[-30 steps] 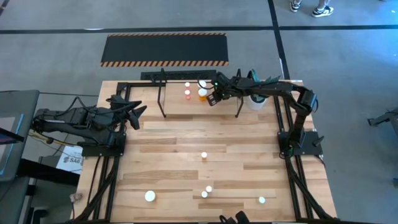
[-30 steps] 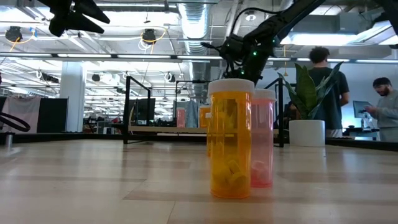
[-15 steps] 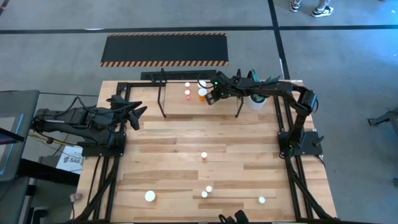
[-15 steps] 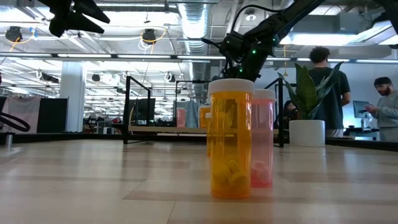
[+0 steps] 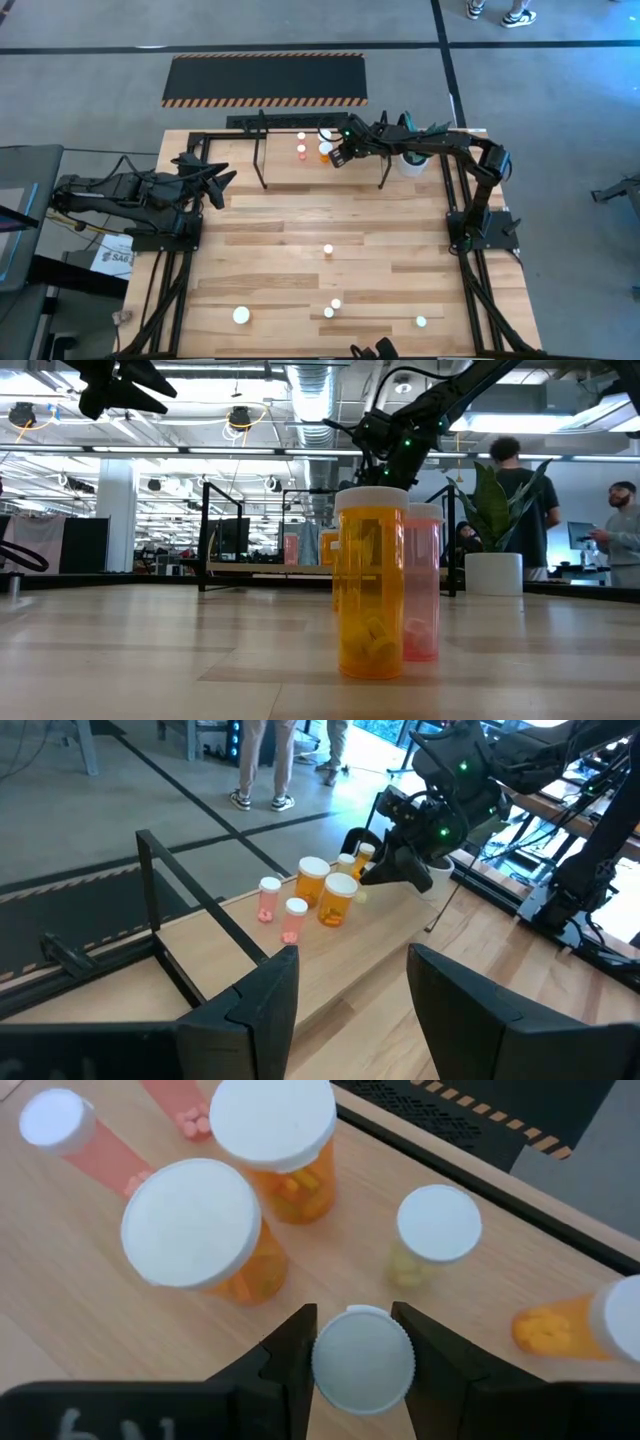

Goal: Pick and place medicine bottles onto shelf by color
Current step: Put the left yellow pill bottle on the shelf aligned with the other yellow pill bottle

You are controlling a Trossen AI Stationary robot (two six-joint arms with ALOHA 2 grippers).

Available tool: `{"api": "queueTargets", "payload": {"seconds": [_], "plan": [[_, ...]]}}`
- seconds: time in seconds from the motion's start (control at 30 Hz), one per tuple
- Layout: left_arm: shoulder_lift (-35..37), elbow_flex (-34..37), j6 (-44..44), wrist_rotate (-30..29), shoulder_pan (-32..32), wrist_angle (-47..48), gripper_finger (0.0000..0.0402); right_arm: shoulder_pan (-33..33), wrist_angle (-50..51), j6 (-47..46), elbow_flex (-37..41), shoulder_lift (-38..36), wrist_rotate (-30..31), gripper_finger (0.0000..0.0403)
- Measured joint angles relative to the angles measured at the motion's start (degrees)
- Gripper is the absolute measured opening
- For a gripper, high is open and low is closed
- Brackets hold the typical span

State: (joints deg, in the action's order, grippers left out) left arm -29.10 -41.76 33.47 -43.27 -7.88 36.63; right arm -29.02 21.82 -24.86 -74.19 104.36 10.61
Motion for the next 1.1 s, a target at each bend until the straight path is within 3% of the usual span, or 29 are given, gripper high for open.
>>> {"api": "queueTargets", "payload": {"seconds": [1.1], "plan": [[0.00, 0.00, 0.20, 0.02, 0.00, -0.06, 0.0174, 1.51, -1.44, 6.34, 0.50, 0.00, 3.04, 0.0143]]}}
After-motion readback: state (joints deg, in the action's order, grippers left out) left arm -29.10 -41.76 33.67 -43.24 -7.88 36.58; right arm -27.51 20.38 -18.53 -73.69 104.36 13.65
